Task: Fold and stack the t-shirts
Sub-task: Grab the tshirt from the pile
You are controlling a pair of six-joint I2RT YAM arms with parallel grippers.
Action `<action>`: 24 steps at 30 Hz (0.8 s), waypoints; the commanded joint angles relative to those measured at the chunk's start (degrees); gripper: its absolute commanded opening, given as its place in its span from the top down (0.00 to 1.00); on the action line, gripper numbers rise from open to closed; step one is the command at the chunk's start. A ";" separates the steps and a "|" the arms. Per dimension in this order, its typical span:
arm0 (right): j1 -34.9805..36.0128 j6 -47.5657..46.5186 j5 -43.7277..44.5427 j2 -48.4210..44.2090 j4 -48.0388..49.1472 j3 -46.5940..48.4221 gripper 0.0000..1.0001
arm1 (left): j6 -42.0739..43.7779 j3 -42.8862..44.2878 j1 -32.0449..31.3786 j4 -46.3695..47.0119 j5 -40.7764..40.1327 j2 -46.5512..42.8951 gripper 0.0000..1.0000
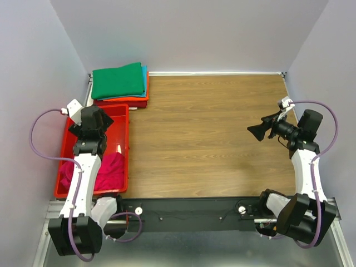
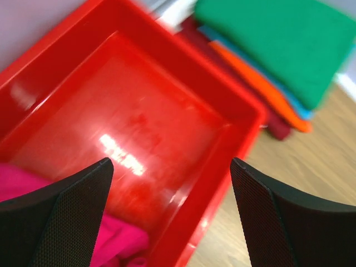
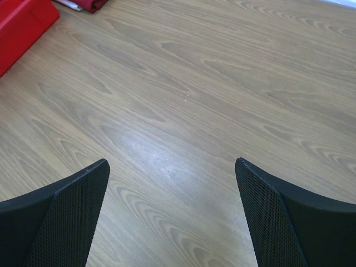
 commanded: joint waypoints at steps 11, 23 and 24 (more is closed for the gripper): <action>-0.21 -1.13 2.34 0.87 -1.54 -0.65 0.00 | -25.44 -10.10 4.20 -12.09 -6.65 11.93 0.26; -0.21 -0.69 2.51 -1.50 -1.54 -0.65 0.00 | -24.23 -9.50 9.56 -9.70 -3.03 16.72 0.78; -0.21 -0.51 2.34 -1.50 -1.45 -0.65 0.00 | -23.00 -8.89 9.56 -10.14 -3.13 14.51 0.80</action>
